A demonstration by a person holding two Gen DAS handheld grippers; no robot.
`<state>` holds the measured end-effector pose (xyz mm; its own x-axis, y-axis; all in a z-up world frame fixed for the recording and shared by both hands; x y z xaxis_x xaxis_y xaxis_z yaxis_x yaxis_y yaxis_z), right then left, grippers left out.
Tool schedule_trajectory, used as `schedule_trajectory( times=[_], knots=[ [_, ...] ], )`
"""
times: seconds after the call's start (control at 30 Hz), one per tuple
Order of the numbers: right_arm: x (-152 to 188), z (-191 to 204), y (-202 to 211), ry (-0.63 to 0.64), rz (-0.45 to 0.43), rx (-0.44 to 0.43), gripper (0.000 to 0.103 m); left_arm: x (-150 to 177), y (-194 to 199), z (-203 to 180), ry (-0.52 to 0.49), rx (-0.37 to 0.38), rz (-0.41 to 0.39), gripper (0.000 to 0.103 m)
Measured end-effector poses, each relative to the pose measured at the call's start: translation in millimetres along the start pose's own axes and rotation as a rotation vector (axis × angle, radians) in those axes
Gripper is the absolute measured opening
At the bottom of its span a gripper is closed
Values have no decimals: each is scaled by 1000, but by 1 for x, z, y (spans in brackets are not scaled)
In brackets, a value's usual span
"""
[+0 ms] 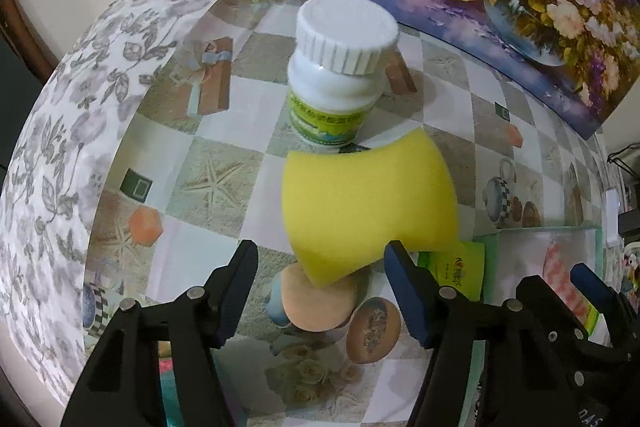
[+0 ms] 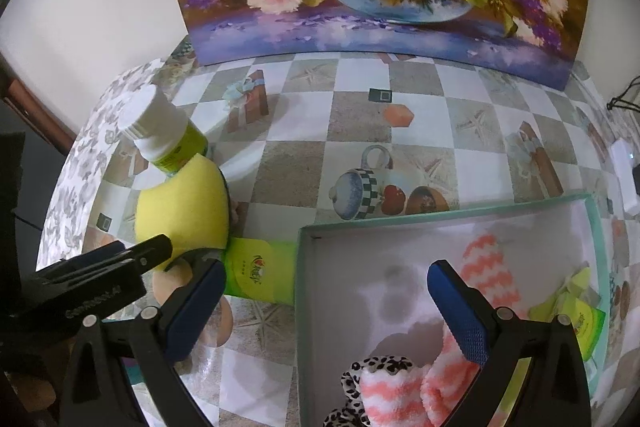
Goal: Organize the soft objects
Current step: 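Move both tools back toward the yellow sponge and red scrunchie, then grasp the yellow sponge with the left tool while the right tool approaches the red scrunchie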
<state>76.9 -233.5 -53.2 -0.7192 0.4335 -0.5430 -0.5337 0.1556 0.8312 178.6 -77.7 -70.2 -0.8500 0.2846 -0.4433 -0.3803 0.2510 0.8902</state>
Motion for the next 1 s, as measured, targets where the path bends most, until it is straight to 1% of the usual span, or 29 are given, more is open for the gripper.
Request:
schedule_trajectory(
  times=[0.1, 0.33, 0.53, 0.57, 0.6, 0.73, 0.8, 0.87, 0.93, 1.0],
  knots=[
    [0, 0, 0, -2, 1, -1, 102, 0, 2, -5, -31, 1, -4, 66],
    [1, 0, -1, 0, 7, -4, 102, 3, 2, -11, -102, -8, 21, 66],
    [2, 2, -1, 8, 10, -6, 102, 1, -1, -8, -83, -16, -2, 66],
    [2, 2, -1, 10, 10, -6, 102, 0, -1, -5, -77, -18, -7, 65],
    [2, 3, -1, 10, 10, -6, 102, -1, -1, -4, -70, -16, -12, 60],
    [3, 3, -2, 14, 15, -7, 102, -2, -5, 0, -45, 4, -15, 47],
    [3, 3, -2, 15, 15, -7, 102, -1, -5, 0, -45, 7, -17, 35],
    [3, 4, -2, 14, 15, -7, 102, -1, -4, 0, -41, 17, -19, 28],
    [3, 4, -2, 14, 15, -6, 102, -1, -4, 1, -34, 32, -19, 25],
    [4, 4, -3, 16, 16, -7, 102, -1, -3, 1, -34, 32, -21, 23]
  ],
)
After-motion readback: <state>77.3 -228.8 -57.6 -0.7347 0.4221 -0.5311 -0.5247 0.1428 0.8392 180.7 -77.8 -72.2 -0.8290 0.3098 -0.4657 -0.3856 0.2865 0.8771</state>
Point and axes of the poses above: each gripper's, at about its wrist camera, not at the fingertips, and y roughly against the way its jaws point, z to its left, x to its underside, the point moved 2 cm from there along -y, roughly the way its jaws point, and after that the axes turned 8 degrees about -z, right-handed, at the moved point
